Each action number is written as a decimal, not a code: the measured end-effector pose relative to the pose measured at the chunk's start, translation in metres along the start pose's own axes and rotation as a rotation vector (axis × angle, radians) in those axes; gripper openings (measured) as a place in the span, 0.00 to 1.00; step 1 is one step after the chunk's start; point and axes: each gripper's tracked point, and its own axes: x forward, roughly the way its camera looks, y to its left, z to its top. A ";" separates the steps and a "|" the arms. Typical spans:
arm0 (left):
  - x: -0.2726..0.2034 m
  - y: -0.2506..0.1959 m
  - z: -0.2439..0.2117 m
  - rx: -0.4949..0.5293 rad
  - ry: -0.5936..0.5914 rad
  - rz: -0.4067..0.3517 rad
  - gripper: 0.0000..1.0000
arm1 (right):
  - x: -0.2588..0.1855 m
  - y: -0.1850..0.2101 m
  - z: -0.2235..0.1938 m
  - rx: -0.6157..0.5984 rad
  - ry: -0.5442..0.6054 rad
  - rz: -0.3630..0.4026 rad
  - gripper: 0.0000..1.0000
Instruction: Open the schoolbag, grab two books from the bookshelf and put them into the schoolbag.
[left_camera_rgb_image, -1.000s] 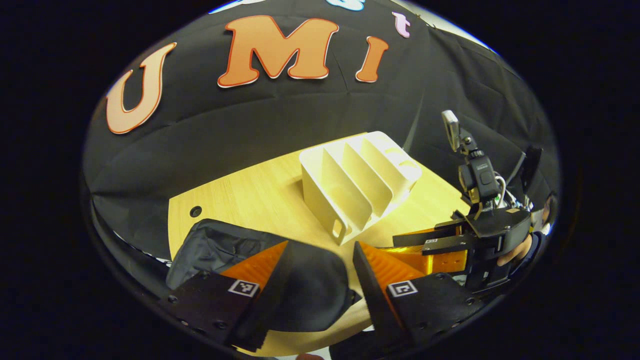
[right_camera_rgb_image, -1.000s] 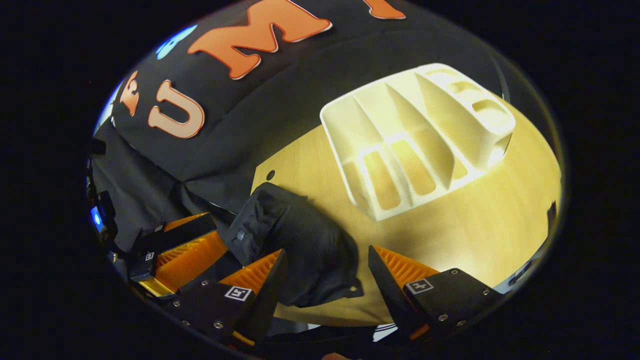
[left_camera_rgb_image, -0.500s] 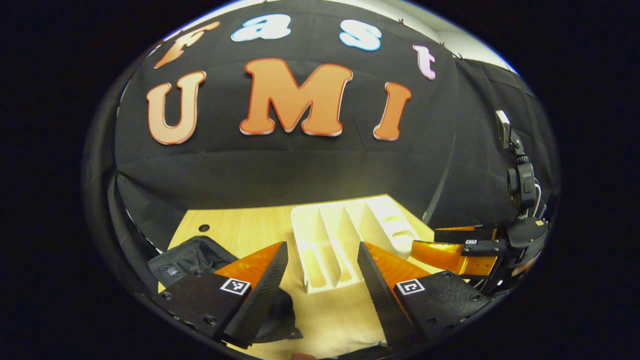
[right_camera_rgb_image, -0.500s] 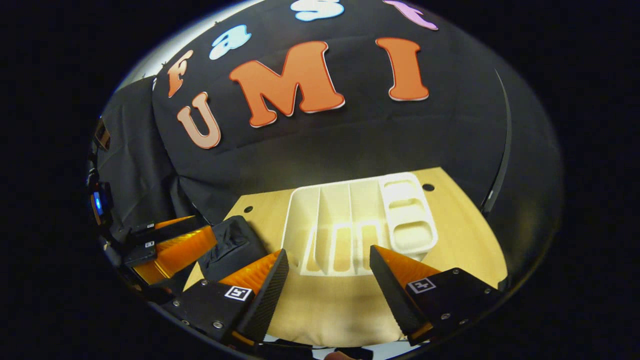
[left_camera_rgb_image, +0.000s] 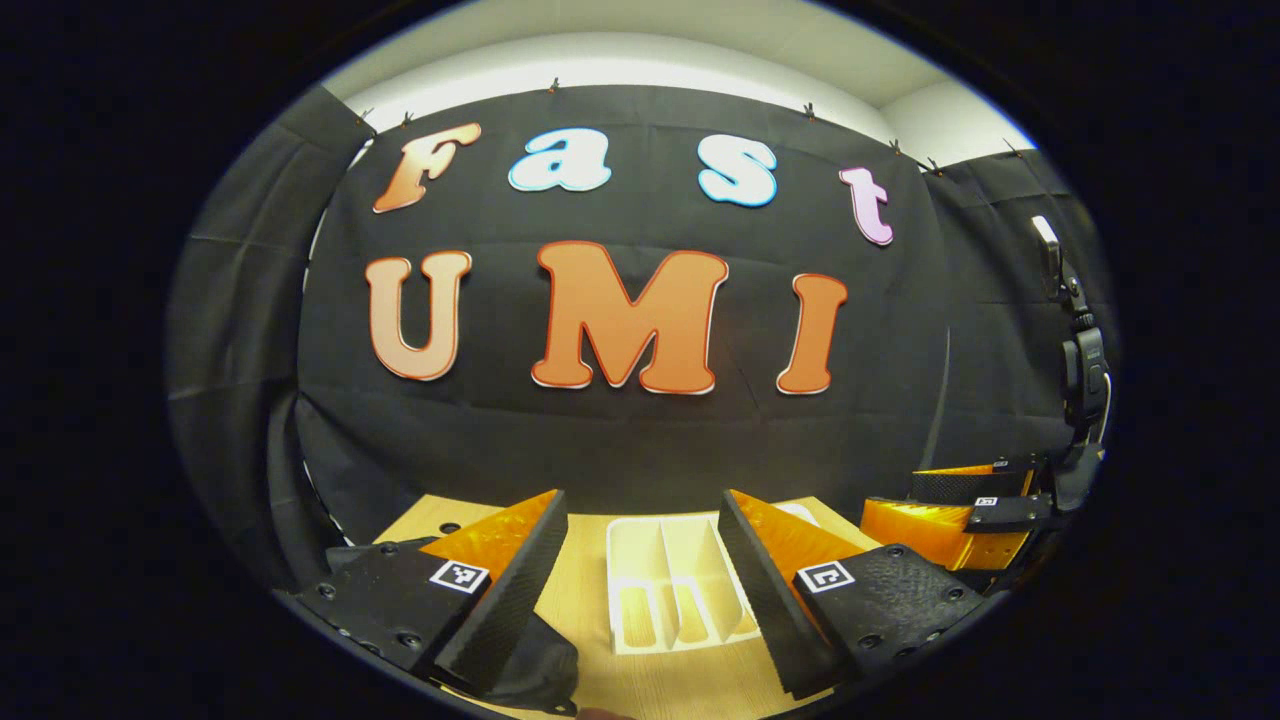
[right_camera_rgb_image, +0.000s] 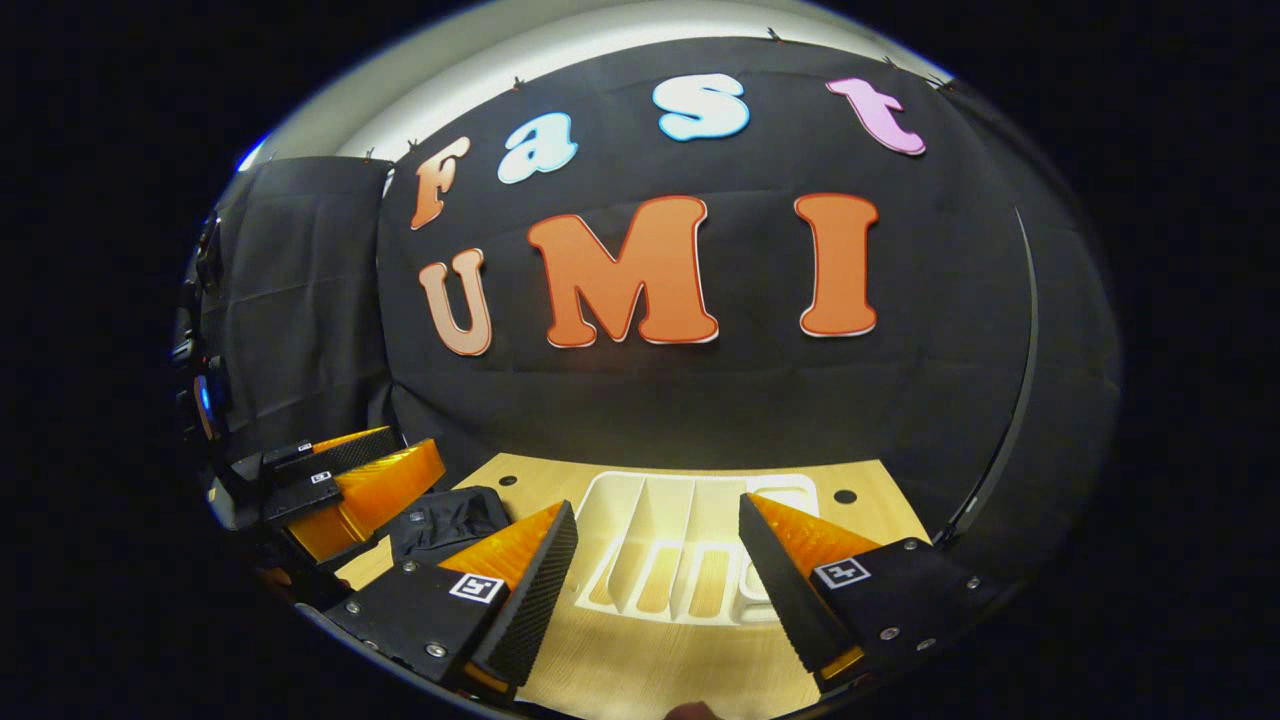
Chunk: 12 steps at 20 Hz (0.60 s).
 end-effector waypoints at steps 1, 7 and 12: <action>0.002 0.001 0.007 0.017 -0.058 -0.004 0.99 | 0.000 0.000 0.004 -0.014 -0.016 -0.004 0.97; 0.005 -0.002 0.013 0.077 -0.126 -0.017 0.95 | 0.000 -0.010 0.016 -0.022 -0.099 -0.099 0.96; 0.019 -0.012 0.001 0.071 -0.122 -0.064 0.95 | 0.006 -0.022 0.011 -0.023 -0.124 -0.162 0.96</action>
